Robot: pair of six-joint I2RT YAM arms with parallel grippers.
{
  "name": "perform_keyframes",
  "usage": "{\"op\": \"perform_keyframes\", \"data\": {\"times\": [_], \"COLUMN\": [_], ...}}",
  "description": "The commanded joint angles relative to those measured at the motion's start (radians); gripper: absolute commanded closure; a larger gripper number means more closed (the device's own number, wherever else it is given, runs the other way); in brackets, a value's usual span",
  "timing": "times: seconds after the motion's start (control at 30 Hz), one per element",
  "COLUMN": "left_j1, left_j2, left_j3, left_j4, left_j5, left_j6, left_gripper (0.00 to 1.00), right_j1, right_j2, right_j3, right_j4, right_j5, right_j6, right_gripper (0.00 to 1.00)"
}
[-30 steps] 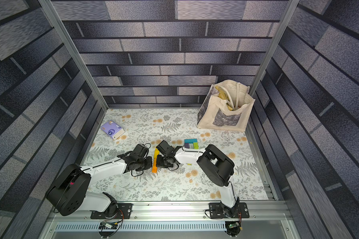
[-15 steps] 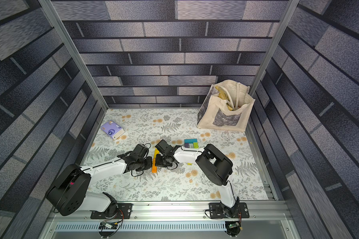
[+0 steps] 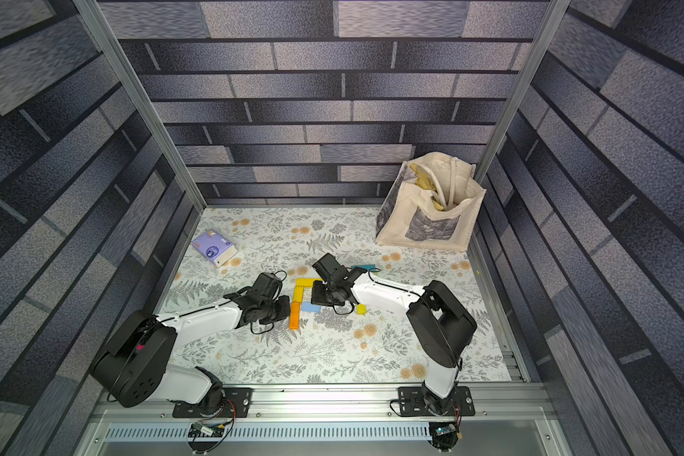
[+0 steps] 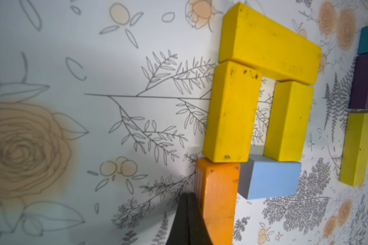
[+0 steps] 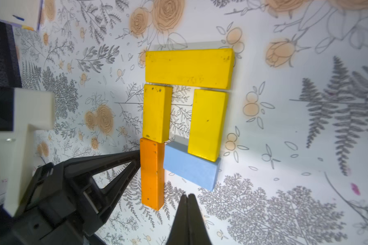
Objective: Assemble the letter p with building blocks
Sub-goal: Adjust the building block at the center of the board.
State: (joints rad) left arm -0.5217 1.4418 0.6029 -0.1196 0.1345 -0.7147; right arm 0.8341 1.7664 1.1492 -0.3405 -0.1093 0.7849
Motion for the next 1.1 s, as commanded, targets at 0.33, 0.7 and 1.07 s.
{"op": "perform_keyframes", "data": {"times": [0.33,0.7,1.07], "left_j1": [0.009,0.012,0.014], "left_j2": [0.044,0.049,0.048], "left_j3": [0.006,0.014,0.011], "left_j4": [-0.039,-0.047,-0.054], "left_j5": [0.004,0.001,0.000], "left_j6": [0.008,0.008,0.008], "left_gripper": [1.00,1.00,1.00], "right_j1": [-0.027,-0.027,-0.027], "right_j2": [0.074,0.116,0.138], "right_j3": [-0.042,-0.031,-0.025], "right_j4": [0.032,0.061,0.084], "right_j5": [-0.020,-0.046,-0.069], "right_j6": [-0.005,0.000,0.010], "right_gripper": [1.00,1.00,1.00]}}
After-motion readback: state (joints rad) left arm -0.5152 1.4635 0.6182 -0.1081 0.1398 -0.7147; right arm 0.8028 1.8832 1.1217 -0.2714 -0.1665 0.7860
